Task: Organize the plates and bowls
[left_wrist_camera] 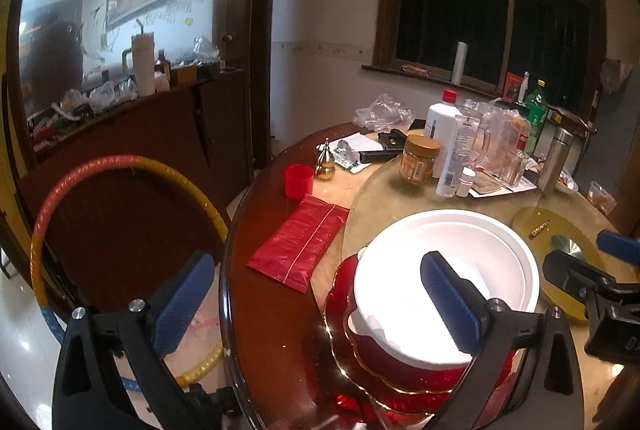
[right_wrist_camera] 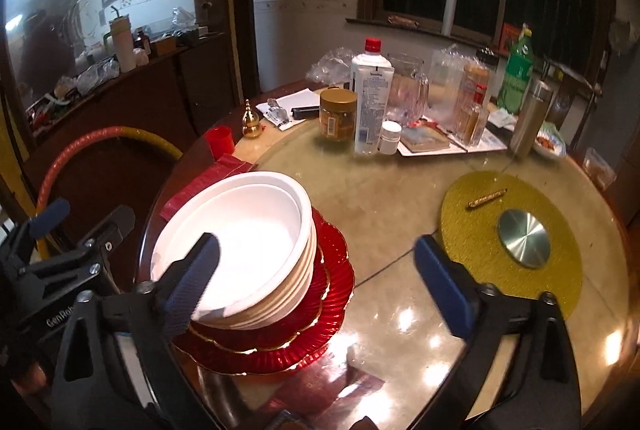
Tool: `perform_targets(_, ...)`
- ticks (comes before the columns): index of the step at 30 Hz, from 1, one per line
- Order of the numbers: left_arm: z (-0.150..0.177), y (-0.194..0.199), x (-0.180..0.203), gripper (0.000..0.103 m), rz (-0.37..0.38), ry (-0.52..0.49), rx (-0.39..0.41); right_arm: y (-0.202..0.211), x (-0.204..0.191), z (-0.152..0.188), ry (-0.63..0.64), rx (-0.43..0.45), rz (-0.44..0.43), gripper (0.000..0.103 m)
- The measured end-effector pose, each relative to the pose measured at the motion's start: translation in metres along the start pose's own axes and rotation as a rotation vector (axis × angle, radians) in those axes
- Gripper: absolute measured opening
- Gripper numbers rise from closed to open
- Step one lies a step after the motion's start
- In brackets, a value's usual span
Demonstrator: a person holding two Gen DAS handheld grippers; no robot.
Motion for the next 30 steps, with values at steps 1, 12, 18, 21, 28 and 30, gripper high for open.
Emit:
perform_targets(1, 0.000, 0.001, 0.001, 0.103, -0.001, -0.013, 0.005, 0.002, 0.001, 0.001, 0.011, 0.006, 0.003, 0.103)
perform_targets(12, 0.011, 0.015, 0.010, 0.103, 0.041, -0.072, -0.026, 0.020, 0.002, 0.026, 0.088, -0.057, -0.075, 0.103)
perform_targets(18, 0.019, 0.012, 0.019, 0.103, 0.074, -0.078, -0.107, 0.023, 0.001, 0.038, 0.121, -0.087, -0.067, 0.103)
perform_targets(21, 0.023, 0.013, 0.023, 0.103, 0.083, -0.082, -0.129, 0.026, 0.003, 0.043, 0.148, -0.088, -0.053, 0.103)
perform_targets(28, 0.032, 0.012, 0.035, 0.103, 0.119, -0.078, -0.188, 0.032, 0.007, 0.052, 0.174, -0.092, -0.030, 0.103)
perform_targets(30, 0.035, 0.012, 0.039, 0.103, 0.140, -0.076, -0.199, 0.034, 0.006, 0.053, 0.177, -0.090, -0.034, 0.103)
Point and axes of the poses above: each gripper's, at about its wrist camera, not at the fingertips, and y roughly against the way its jaws point, x to its right, z to its underside, the point moved 7 cm from there along -y, roughly the way its jaws point, and after that the axes turned 7 degrees about z, right-handed, at the moved point
